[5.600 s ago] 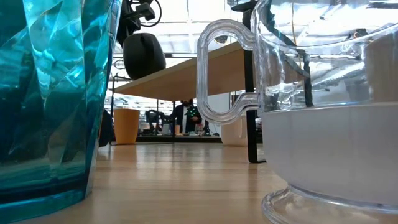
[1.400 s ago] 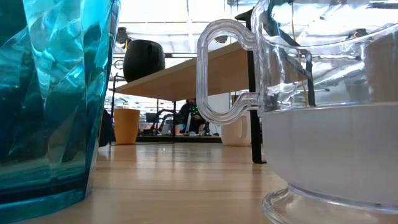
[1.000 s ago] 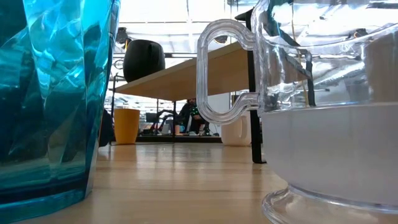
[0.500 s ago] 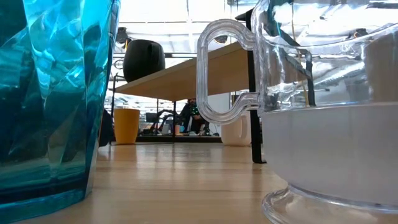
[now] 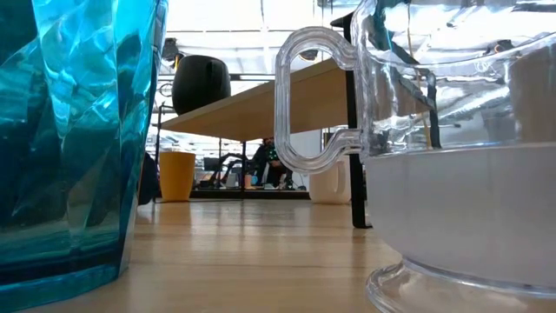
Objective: Stack small to large cups/mugs on shelf
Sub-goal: Put the blue cup on the shelf
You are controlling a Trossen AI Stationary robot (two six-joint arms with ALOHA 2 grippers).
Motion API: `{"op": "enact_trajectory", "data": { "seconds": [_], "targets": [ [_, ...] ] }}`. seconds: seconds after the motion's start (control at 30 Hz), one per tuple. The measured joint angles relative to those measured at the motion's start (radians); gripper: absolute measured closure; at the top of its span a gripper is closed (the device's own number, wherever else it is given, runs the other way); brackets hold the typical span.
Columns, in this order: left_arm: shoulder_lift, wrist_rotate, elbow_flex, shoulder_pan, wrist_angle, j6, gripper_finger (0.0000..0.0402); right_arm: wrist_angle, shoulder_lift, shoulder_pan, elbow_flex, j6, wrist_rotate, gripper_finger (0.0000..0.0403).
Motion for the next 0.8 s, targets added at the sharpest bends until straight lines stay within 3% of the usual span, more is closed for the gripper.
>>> {"op": "enact_trajectory", "data": {
  "seconds": [0.8],
  "targets": [
    [0.092,0.045,0.0,-0.011,0.003,0.034,0.0226,0.005,0.0,0.0,0.0,0.019,-0.001,0.0071]
  ]
}}
